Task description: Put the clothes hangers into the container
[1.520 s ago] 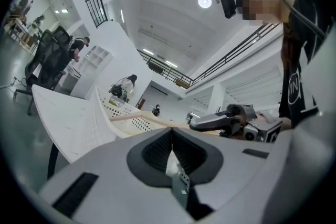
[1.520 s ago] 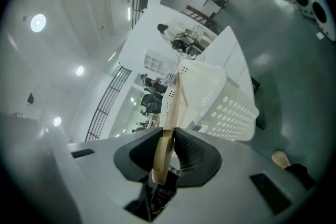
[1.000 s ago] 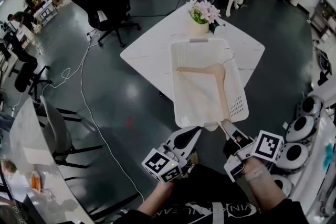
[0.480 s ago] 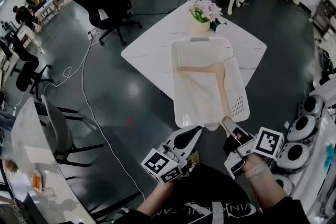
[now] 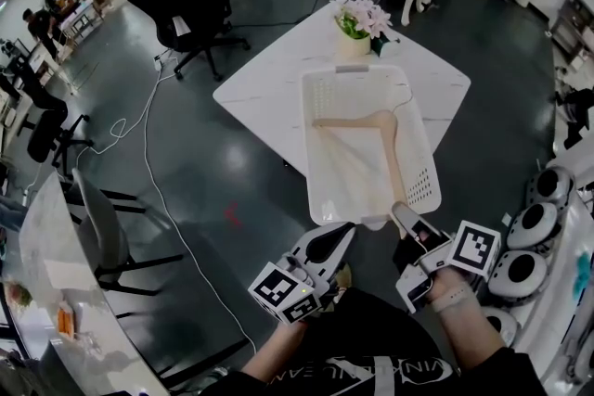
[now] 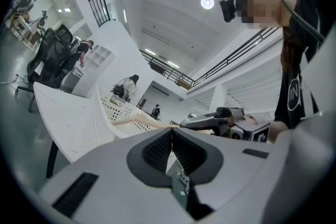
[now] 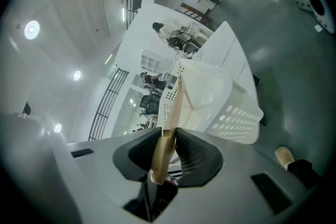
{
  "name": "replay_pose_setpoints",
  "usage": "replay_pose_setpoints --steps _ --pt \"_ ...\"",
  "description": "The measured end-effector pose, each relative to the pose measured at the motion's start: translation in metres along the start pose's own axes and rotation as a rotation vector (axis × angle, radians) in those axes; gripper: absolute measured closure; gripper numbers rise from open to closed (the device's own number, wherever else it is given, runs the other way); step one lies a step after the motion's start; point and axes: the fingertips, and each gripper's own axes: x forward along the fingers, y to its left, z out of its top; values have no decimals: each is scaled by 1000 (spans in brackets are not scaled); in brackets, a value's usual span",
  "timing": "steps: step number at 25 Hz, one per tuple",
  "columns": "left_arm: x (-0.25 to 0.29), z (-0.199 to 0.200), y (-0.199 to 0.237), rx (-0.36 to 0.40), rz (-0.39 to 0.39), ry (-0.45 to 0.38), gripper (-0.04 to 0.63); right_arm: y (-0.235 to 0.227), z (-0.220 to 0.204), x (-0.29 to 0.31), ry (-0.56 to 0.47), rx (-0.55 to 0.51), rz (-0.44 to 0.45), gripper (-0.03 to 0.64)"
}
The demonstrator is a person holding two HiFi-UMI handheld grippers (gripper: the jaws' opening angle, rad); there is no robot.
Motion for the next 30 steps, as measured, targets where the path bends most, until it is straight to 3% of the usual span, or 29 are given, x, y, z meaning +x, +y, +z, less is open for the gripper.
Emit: replay_pose_setpoints --steps 30 --pt "2 -8 -7 -30 -18 12 586 1 4 -11 -51 82 65 528"
